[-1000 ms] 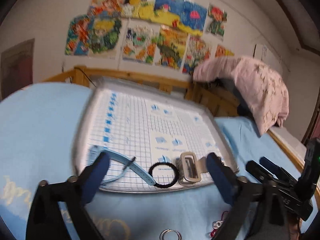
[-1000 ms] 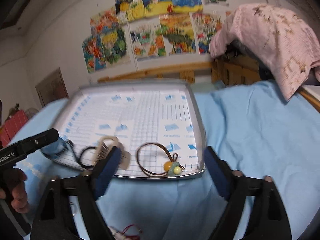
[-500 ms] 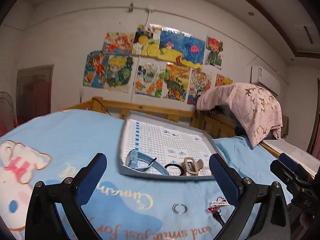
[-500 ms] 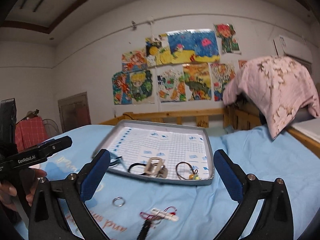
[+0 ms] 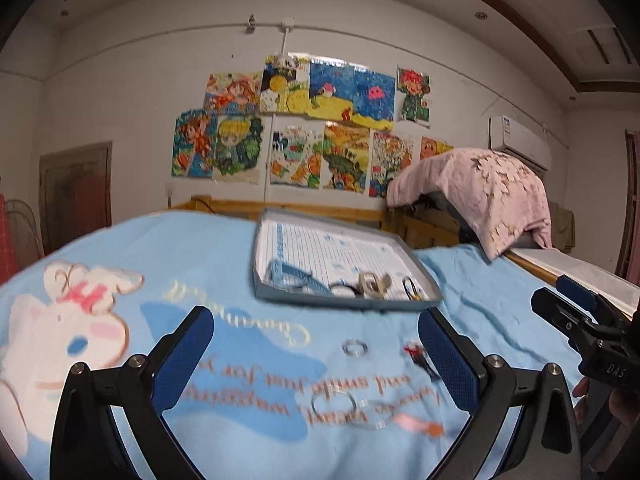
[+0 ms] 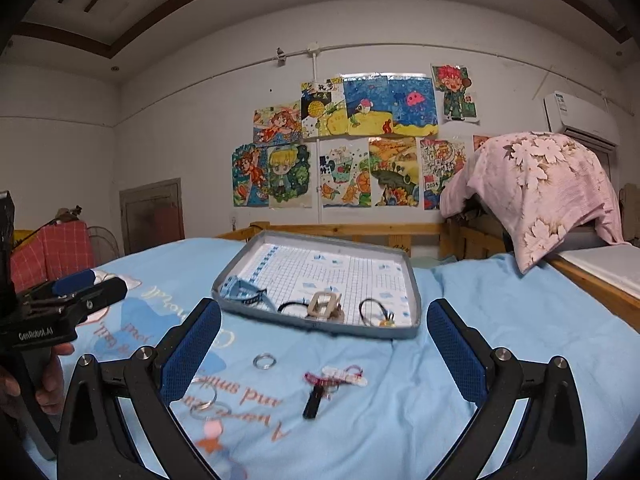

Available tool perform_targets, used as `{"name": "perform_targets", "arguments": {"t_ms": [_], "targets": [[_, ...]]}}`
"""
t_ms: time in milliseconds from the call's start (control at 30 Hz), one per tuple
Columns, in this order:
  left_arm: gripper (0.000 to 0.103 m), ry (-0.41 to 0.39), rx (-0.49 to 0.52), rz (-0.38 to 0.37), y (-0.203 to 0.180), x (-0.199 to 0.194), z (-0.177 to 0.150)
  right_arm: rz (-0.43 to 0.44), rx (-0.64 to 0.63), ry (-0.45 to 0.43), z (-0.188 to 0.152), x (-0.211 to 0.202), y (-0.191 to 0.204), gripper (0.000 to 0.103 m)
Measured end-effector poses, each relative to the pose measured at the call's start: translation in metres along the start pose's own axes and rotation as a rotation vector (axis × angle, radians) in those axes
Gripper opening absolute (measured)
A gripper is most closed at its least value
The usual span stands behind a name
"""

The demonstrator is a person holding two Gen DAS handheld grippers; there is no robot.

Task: Organize jewelry
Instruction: 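Open both tools and pull them back toward the remaining jewelry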

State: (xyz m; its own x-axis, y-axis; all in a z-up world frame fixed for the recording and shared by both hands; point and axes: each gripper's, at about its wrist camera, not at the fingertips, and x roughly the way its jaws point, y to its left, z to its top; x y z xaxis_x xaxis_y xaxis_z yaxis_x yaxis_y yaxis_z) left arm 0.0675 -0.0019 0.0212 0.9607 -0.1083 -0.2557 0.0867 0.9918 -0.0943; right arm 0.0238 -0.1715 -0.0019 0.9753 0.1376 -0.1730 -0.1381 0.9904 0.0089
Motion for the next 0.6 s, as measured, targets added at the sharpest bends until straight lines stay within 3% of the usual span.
{"name": "perform_targets", "arguments": {"t_ms": [300,600], "targets": [[0.103,0.055,-0.01,0.008,0.002,-0.008,-0.025,-0.013,0.003,0.051,-0.022,-0.017,-0.002,0.101],[0.103,0.146,-0.079,-0.018,0.018,0.009,-0.017,-0.037,0.023,0.072,-0.014,0.0,-0.01,0.101]]}}
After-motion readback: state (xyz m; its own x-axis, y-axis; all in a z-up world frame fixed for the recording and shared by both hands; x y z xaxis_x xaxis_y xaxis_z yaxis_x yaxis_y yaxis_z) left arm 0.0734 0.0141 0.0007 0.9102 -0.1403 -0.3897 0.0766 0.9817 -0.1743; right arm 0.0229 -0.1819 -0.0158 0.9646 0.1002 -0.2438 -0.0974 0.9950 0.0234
